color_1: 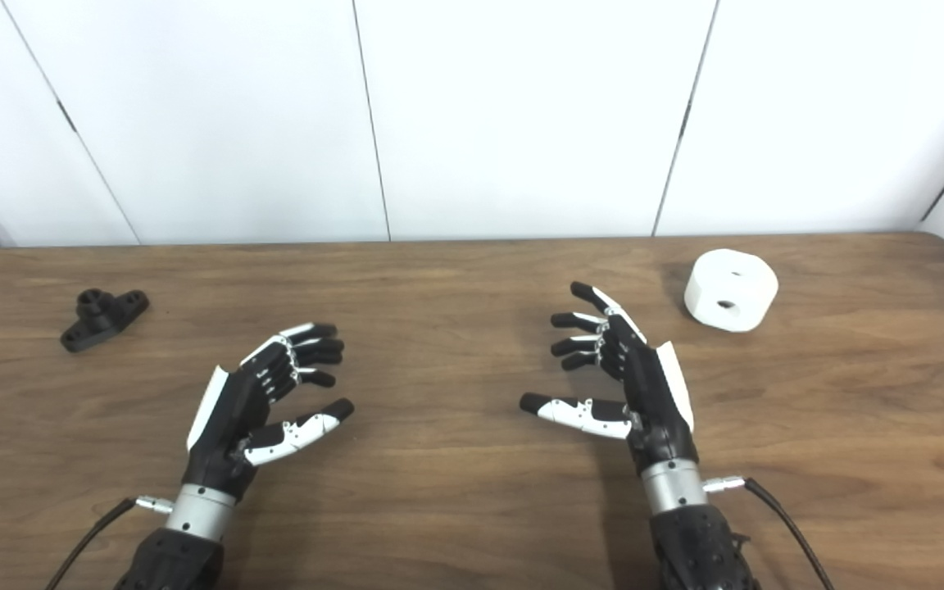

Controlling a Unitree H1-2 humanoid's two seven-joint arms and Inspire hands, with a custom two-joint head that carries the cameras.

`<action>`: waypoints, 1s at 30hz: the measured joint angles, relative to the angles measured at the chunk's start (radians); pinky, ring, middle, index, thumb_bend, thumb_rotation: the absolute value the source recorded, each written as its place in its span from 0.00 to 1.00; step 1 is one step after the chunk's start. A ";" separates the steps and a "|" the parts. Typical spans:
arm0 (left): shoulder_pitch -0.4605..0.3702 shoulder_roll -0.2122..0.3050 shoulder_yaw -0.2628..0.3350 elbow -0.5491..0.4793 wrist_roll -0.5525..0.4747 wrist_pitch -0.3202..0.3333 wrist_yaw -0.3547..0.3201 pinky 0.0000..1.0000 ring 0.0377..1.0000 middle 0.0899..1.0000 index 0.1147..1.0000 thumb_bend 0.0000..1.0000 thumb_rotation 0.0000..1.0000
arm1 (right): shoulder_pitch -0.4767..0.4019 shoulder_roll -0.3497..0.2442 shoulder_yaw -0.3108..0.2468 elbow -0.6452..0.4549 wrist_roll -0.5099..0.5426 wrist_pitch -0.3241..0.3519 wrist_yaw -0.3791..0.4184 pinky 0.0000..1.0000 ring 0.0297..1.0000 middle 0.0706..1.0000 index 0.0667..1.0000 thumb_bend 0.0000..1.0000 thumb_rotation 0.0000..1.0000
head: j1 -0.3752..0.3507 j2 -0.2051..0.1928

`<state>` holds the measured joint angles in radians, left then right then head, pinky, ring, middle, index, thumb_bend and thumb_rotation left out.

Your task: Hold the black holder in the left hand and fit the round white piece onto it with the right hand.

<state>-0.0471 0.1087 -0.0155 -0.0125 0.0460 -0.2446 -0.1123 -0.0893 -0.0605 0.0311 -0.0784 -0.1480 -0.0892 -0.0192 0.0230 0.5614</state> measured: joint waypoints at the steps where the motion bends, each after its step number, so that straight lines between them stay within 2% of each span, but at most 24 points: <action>1: 0.000 0.000 0.001 0.000 -0.011 0.004 -0.003 0.51 0.65 0.81 0.79 0.62 0.00 | 0.000 0.000 0.000 0.000 0.001 0.000 0.000 0.57 0.58 0.68 0.87 0.70 0.02 | 0.000 0.000; 3: 0.000 -0.001 0.001 0.000 -0.030 0.009 -0.005 0.54 0.65 0.76 0.82 0.62 0.00 | 0.000 0.000 0.000 0.000 0.004 0.000 0.000 0.56 0.57 0.67 0.88 0.70 0.01 | 0.000 0.000; 4: 0.000 -0.002 0.001 0.000 -0.030 0.009 -0.005 0.56 0.67 0.75 0.81 0.63 0.00 | 0.000 0.000 0.000 0.000 0.006 0.000 0.000 0.57 0.58 0.68 0.87 0.70 0.02 | 0.000 0.000; 7: 0.000 -0.002 0.000 0.000 -0.009 0.008 0.001 0.62 0.73 0.79 0.80 0.64 0.01 | 0.000 0.001 0.000 0.000 0.004 0.000 0.000 0.57 0.63 0.75 0.81 0.71 0.02 | 0.000 -0.002; 10: 0.000 -0.004 0.003 0.000 -0.009 0.010 0.002 0.55 0.70 0.82 0.84 0.62 0.00 | 0.000 0.003 0.000 0.000 0.000 0.001 -0.003 0.54 0.64 0.77 0.76 0.71 0.00 | 0.000 -0.002; 15: 0.000 -0.005 0.002 0.000 -0.012 0.011 0.003 0.58 0.71 0.80 0.83 0.64 0.00 | 0.000 0.003 0.000 0.000 0.000 0.001 -0.003 0.52 0.62 0.76 0.75 0.72 0.00 | 0.011 -0.008; 17: 0.000 -0.006 0.002 0.001 -0.004 0.006 0.006 0.59 0.72 0.80 0.83 0.64 0.01 | 0.000 0.002 0.000 0.000 0.001 0.001 -0.002 0.52 0.62 0.76 0.75 0.72 0.00 | 0.104 -0.027; 18: 0.000 -0.008 0.001 0.002 0.000 0.002 0.008 0.60 0.72 0.80 0.83 0.64 0.01 | 0.000 0.000 0.000 0.000 0.001 0.000 -0.001 0.52 0.62 0.76 0.75 0.71 0.00 | 0.104 -0.028; 19: 0.000 -0.012 -0.001 0.002 0.007 0.000 0.011 0.59 0.71 0.80 0.84 0.64 0.04 | 0.000 -0.004 -0.001 0.000 0.003 0.000 0.001 0.52 0.63 0.77 0.76 0.70 0.00 | 0.135 -0.031; 21: -0.001 -0.020 -0.006 0.003 0.020 0.000 0.021 0.59 0.72 0.79 0.84 0.66 0.09 | 0.001 -0.016 -0.004 0.000 0.009 0.000 0.006 0.52 0.63 0.78 0.79 0.68 0.00 | 0.246 -0.066; 23: -0.008 -0.034 -0.014 0.010 0.028 -0.004 0.027 0.59 0.71 0.79 0.83 0.68 0.08 | 0.004 -0.033 -0.014 0.001 0.023 -0.001 0.012 0.51 0.63 0.79 0.80 0.67 0.00 | 0.332 -0.107; 26: -0.025 -0.057 -0.023 0.033 0.032 -0.012 0.035 0.57 0.70 0.79 0.82 0.68 0.02 | 0.006 -0.042 -0.029 0.005 0.039 0.000 0.013 0.50 0.63 0.79 0.83 0.64 0.00 | 0.406 -0.138; 30: -0.049 -0.077 -0.036 0.057 0.049 -0.017 0.041 0.58 0.70 0.79 0.82 0.66 0.00 | 0.014 -0.027 -0.030 -0.032 0.040 0.041 0.012 0.52 0.65 0.81 0.85 0.61 0.00 | 0.431 -0.158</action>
<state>-0.0957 0.0319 -0.0511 0.0442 0.0948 -0.2615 -0.0712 -0.0751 -0.0874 0.0013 -0.1100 -0.1075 -0.0487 -0.0071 0.4540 0.4035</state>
